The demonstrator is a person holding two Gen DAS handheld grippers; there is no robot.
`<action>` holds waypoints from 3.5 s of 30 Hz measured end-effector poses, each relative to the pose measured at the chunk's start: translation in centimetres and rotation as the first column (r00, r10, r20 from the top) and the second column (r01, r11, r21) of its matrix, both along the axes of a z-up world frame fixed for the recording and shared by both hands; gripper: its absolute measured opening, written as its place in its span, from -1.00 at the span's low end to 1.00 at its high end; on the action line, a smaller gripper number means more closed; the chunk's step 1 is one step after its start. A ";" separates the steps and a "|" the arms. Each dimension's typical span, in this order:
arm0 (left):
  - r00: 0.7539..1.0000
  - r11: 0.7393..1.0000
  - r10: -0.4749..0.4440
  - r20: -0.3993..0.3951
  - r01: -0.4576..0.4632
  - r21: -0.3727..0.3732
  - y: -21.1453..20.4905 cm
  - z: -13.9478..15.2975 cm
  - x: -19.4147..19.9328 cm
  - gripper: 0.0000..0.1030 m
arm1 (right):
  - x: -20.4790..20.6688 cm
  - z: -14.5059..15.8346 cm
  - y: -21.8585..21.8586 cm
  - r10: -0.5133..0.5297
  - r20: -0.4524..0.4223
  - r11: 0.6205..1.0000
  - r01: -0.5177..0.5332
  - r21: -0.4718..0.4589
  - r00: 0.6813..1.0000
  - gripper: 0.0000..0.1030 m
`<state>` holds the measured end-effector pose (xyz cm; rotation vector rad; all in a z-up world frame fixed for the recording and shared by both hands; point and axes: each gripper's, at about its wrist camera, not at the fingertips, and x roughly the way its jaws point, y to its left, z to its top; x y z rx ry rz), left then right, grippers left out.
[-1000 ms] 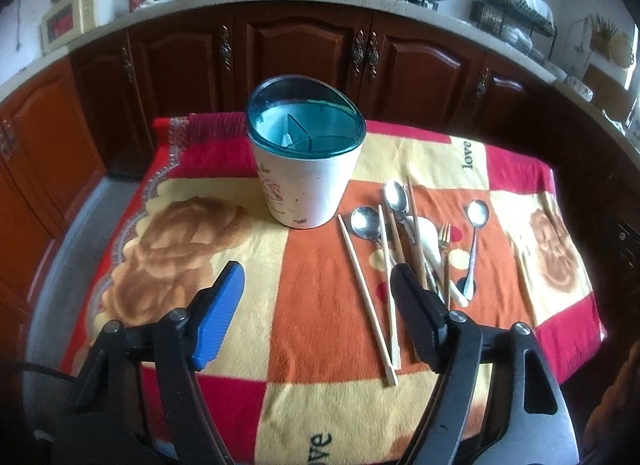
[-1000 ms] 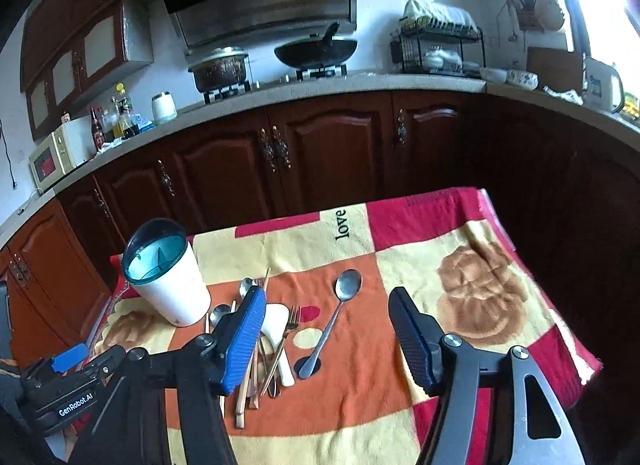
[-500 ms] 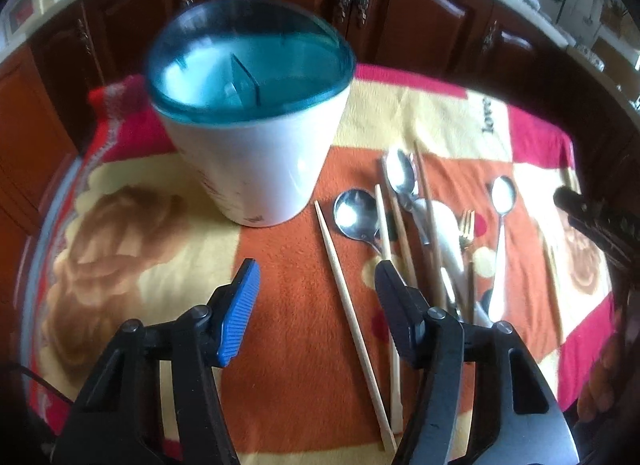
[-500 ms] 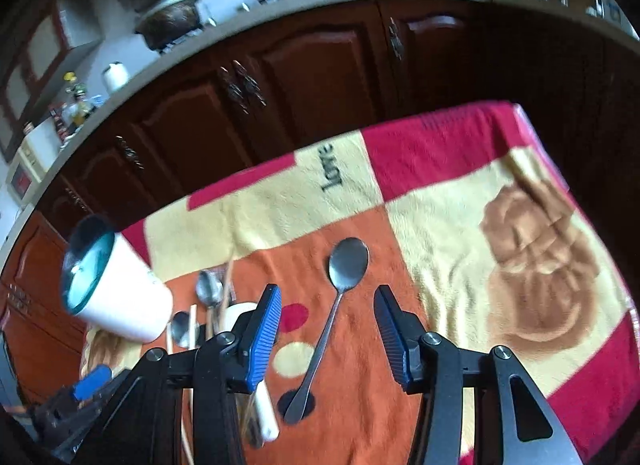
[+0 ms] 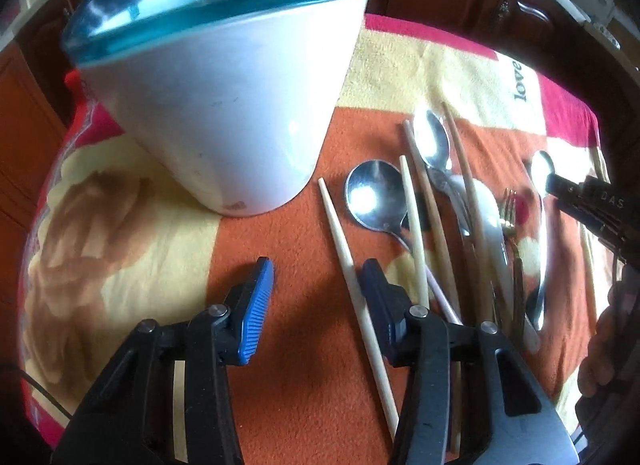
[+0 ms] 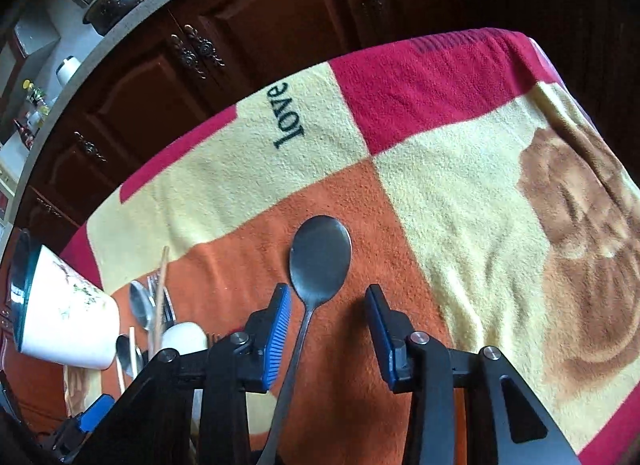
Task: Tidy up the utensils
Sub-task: 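Lower left tool toward a wooden chopstick while right tool approaches a steel spoon, then close left gripper on the chopstick while right gripper closes on the spoon, then carry chopstick and spoon over the white cup and open both grippers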
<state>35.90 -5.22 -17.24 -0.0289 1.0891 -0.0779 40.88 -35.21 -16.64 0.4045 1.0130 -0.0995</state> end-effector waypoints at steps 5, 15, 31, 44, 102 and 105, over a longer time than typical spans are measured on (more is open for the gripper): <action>1.000 1.000 -0.001 -0.020 0.002 0.009 -0.4 -0.2 1.3 -0.11 | 1.2 -0.6 0.0 -0.014 0.009 1.000 0.014 -0.003 1.000 -0.35; 1.000 0.997 0.020 -0.001 -0.020 0.075 -1.5 -0.2 1.5 -0.73 | 2.7 -0.6 1.0 0.004 0.039 0.998 -0.002 -0.062 0.999 -0.83; 0.998 0.996 0.055 0.026 -0.053 -0.072 3.3 1.7 -1.5 -0.93 | 0.9 0.9 -0.6 0.013 0.114 0.998 -0.021 0.063 0.993 -0.98; 0.984 0.997 0.001 -0.176 -0.015 -0.079 3.9 0.9 -0.8 -0.86 | 1.3 0.2 0.3 0.071 0.075 0.997 -0.073 0.023 0.995 -0.98; 0.638 0.932 0.354 0.684 -0.180 -0.314 12.7 25.0 4.3 -0.93 | -0.4 21.7 15.4 0.202 0.629 0.979 -0.142 -0.145 0.751 -0.99; 0.631 0.931 0.359 0.688 -0.196 -0.307 12.7 23.2 5.6 -0.93 | 1.2 21.1 17.1 0.213 0.622 0.977 -0.146 -0.158 0.754 -0.99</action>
